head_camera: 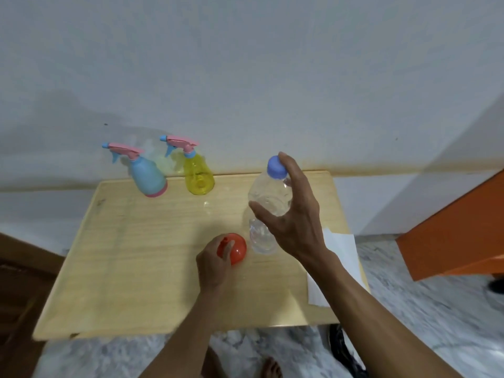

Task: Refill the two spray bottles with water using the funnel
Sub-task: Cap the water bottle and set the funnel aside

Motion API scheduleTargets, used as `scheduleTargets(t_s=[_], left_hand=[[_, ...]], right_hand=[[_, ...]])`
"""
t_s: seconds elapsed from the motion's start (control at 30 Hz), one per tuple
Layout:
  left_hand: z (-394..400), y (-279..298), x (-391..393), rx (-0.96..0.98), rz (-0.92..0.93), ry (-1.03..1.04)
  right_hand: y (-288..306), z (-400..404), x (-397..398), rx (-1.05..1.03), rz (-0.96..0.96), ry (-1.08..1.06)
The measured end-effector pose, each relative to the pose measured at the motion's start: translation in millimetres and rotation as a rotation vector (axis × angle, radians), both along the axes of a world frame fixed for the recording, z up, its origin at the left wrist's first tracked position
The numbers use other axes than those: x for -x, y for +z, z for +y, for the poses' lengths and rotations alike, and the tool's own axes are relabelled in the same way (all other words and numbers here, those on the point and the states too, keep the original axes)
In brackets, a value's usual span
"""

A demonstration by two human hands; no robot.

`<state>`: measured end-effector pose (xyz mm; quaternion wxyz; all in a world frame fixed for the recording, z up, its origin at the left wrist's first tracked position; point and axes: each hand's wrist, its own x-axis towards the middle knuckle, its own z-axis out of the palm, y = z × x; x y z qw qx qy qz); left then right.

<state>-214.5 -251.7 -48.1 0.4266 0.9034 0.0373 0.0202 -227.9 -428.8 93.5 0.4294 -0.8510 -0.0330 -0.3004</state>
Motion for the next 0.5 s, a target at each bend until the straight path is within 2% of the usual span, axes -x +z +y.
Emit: scheduleTargets(t_s=[0.2,0.5], left_hand=[[18,34,8,0.028,-0.063,-0.003],[24,72,-18,0.106,-0.202,-0.058]], right_hand=[[4,5,10,-0.117,0.088,-0.063],[39,2,11,-0.147,0.046,-0.191]])
